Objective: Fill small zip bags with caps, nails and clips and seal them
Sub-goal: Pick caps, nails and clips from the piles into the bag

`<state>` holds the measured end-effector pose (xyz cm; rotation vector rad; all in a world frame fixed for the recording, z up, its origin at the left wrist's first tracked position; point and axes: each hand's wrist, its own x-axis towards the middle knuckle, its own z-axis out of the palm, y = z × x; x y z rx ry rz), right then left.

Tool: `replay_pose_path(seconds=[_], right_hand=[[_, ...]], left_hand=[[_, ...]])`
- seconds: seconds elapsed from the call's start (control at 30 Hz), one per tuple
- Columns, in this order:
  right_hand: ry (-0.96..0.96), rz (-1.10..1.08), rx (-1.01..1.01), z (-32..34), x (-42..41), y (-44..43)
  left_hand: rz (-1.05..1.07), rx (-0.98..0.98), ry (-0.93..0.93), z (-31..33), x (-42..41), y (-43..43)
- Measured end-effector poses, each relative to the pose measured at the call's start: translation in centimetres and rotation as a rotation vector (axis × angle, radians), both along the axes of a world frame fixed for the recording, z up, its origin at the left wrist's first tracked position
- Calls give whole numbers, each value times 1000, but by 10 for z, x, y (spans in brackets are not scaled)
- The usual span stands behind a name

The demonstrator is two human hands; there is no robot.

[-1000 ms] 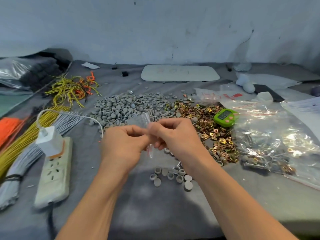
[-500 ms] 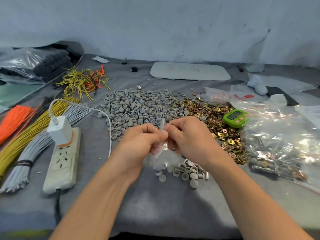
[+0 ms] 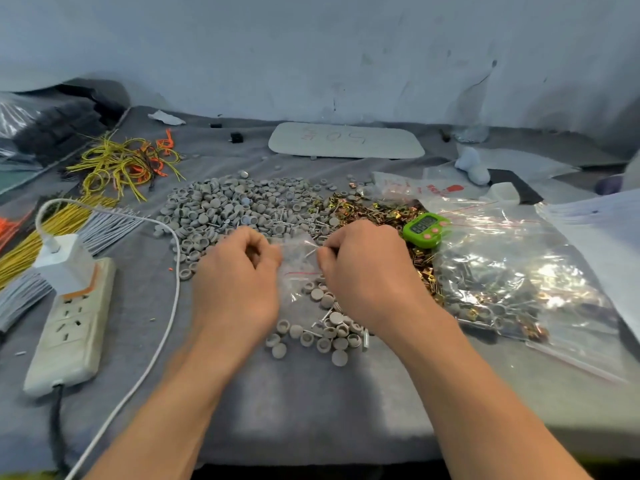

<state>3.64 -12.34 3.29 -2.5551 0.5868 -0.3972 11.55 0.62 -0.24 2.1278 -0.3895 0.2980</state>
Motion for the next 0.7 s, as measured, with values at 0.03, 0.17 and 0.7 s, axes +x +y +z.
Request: replay_pose_path(seconds=[0.03,0.17,0.7], right_hand=[[-18,-20,4,-4,-1,1],[-77,-137,22,-18,-4,2],[33,44,-152,-30,6,20]], left_hand=[[7,47,-74,0,-3,0],[-22,203,-247,-3,-16,-9],[-121,-53,-319,-1,-28,-16]])
